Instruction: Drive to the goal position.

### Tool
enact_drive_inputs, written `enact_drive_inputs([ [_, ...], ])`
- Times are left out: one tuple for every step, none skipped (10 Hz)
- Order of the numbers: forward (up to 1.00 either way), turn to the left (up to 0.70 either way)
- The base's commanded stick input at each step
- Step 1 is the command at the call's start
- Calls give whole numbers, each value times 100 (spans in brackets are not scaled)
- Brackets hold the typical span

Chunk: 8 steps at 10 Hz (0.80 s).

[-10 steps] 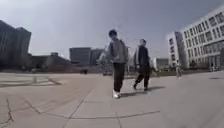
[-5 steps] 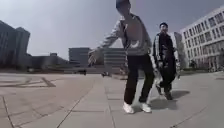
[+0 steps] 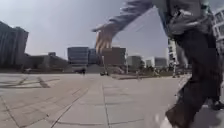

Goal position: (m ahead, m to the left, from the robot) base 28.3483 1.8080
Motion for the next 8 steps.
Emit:
enact_drive_inputs([
  [85,0],
  [85,0],
  [85,0],
  [85,0],
  [85,0],
  [85,0],
  [85,0],
  [85,0],
])
